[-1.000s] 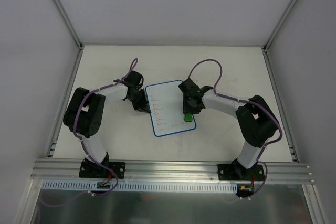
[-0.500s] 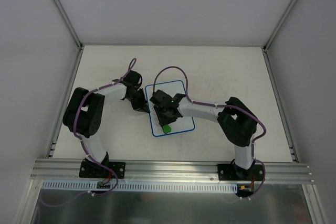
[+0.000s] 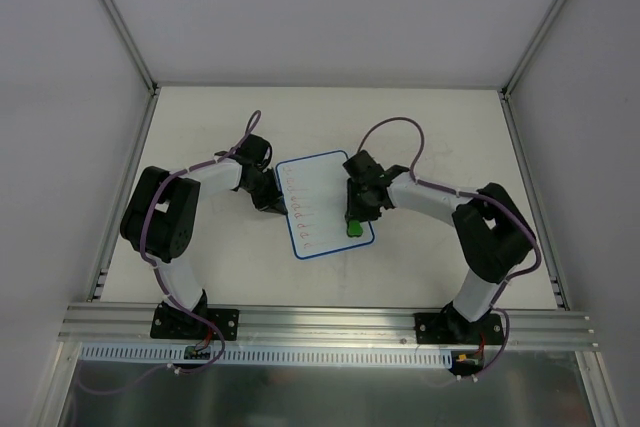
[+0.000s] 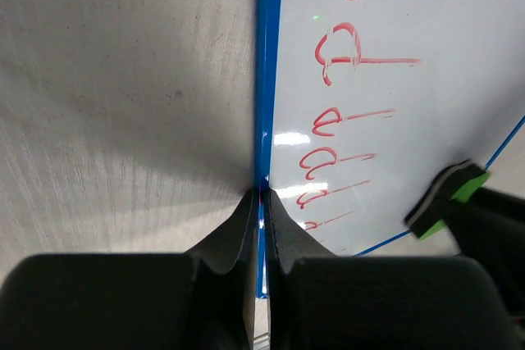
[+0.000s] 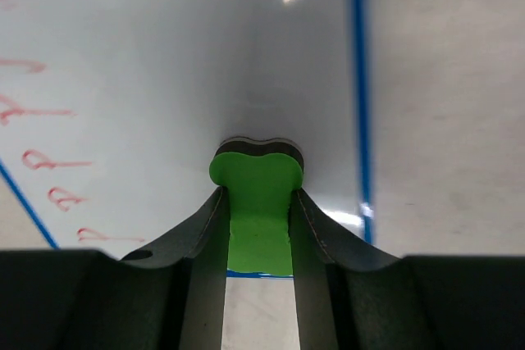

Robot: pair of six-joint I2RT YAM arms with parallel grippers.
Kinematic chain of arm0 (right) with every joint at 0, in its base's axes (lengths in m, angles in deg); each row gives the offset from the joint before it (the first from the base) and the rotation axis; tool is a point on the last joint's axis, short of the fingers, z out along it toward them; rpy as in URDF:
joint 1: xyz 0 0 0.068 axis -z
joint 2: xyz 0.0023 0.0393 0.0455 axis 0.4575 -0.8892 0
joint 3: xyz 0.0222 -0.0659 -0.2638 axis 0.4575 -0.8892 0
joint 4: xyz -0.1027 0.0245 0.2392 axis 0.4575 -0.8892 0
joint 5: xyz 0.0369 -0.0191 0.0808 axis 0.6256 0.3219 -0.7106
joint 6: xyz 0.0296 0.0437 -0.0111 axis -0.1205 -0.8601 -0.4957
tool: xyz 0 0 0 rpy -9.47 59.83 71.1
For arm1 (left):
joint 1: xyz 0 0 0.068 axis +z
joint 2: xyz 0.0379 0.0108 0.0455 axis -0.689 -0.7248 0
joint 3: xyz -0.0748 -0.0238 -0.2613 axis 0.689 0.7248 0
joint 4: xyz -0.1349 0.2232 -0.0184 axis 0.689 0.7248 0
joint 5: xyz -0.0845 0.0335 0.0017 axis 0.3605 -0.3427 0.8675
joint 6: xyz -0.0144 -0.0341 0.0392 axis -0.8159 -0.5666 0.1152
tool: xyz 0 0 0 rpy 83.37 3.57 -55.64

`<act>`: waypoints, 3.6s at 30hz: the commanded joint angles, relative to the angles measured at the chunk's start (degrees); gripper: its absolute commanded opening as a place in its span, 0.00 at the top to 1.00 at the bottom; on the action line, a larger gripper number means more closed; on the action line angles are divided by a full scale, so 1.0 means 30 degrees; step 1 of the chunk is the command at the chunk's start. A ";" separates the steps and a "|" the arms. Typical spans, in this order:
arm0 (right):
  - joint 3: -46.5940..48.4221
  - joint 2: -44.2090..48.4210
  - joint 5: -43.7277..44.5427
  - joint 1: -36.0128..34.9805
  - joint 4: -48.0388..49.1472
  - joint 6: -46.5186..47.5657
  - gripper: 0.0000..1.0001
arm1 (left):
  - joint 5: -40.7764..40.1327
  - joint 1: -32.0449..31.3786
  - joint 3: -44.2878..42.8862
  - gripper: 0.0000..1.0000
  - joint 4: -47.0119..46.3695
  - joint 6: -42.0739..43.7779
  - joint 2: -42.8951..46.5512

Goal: Erase the whiteboard

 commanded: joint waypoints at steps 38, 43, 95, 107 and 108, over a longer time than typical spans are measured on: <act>0.0527 0.3448 0.0295 0.0793 -0.2638 0.2764 0.33 | -0.2702 -0.2094 0.0385 0.16 0.1438 -0.0453 0.5345; 0.0843 0.3071 -0.0825 0.2291 -0.2226 0.3848 0.42 | -0.3846 -0.3852 -0.0055 0.16 0.1555 -0.1565 0.4732; -0.1028 -0.0799 -0.2231 0.3376 0.0264 0.2297 1.00 | -0.7833 -0.7636 -0.2226 1.00 0.3753 -0.2857 -0.0457; -0.1058 -0.0622 -0.2407 0.3347 0.0293 0.2415 0.99 | -0.8036 -0.6023 -0.1842 0.50 0.4016 -0.1477 0.1884; -0.1057 -0.0622 -0.2378 0.3375 0.0264 0.2415 0.99 | -0.8008 -0.6052 -0.1901 0.45 0.4016 -0.1711 0.2062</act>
